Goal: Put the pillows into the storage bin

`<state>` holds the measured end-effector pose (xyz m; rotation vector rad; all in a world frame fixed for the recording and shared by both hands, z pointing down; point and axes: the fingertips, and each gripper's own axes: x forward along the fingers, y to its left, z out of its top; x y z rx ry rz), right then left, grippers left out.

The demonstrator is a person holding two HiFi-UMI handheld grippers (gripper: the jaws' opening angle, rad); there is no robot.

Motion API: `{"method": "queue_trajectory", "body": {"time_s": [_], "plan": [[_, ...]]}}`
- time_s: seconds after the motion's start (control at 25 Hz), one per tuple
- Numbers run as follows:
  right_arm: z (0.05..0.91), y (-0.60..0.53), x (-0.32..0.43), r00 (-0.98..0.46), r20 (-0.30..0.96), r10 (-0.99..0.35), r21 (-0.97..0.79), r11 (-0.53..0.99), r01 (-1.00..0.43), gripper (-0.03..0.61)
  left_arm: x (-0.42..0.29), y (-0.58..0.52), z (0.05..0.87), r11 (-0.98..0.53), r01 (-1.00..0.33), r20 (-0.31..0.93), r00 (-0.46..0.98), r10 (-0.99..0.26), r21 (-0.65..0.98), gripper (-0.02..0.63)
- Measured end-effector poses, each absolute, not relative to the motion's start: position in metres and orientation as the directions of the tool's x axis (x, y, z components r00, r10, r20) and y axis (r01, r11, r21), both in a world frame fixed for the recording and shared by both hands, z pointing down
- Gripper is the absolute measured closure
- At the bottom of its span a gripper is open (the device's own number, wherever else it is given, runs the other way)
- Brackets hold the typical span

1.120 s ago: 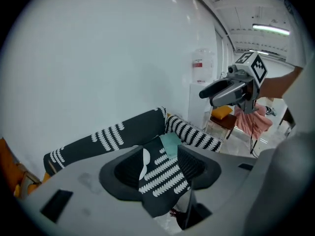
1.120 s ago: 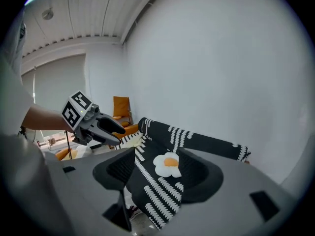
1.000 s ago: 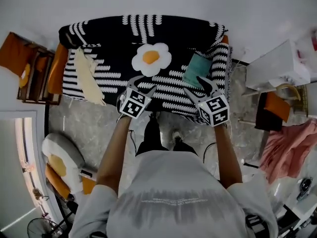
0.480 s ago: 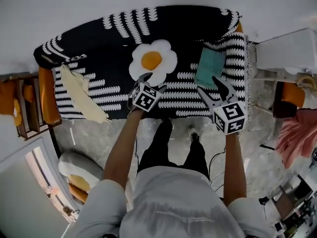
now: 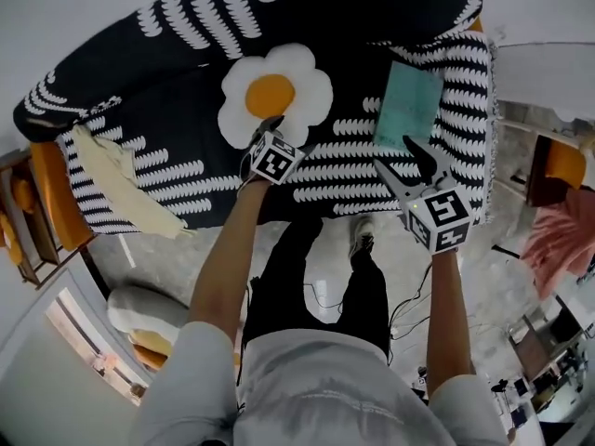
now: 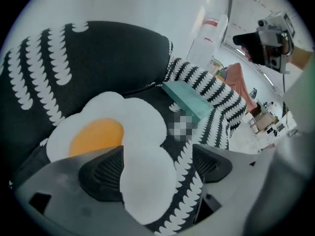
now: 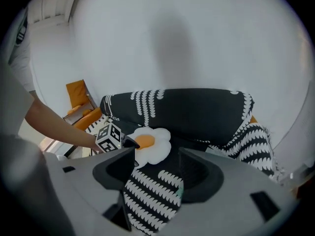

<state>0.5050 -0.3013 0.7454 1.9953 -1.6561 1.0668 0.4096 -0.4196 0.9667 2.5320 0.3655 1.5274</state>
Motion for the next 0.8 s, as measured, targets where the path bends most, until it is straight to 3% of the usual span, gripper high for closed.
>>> {"method": "queue_trajectory", "body": {"time_s": [0.24,0.44,0.48,0.64,0.8], "plan": [[0.772,-0.290,0.504,0.048,0.732,-0.680,-0.228,-0.311,-0.923,0.301,0.407,-0.419,1.036,-0.957,0.249,0.911,0.342,0.231,0.150,0.209],[0.783,-0.272,0.504,0.066,0.746,-0.662,-0.211,-0.330,-0.920,0.302,0.406,-0.426,1.054,-0.946,0.324,0.915,0.392,0.099,-0.036,0.215],[0.784,-0.270,0.504,0.069,0.748,-0.660,-0.207,-0.331,-0.921,0.302,0.406,-0.427,1.054,-0.946,0.320,0.912,0.399,0.097,-0.040,0.234],[0.781,-0.265,0.505,0.073,0.751,-0.657,-0.204,-0.335,-0.920,0.310,0.405,-0.438,1.044,-0.961,0.275,0.929,0.352,0.118,0.018,0.408],[0.757,-0.263,0.496,0.076,0.739,-0.670,-0.201,-0.326,-0.924,0.330,0.402,-0.441,1.004,-0.975,0.214,0.919,0.370,0.134,0.056,0.465]]}}
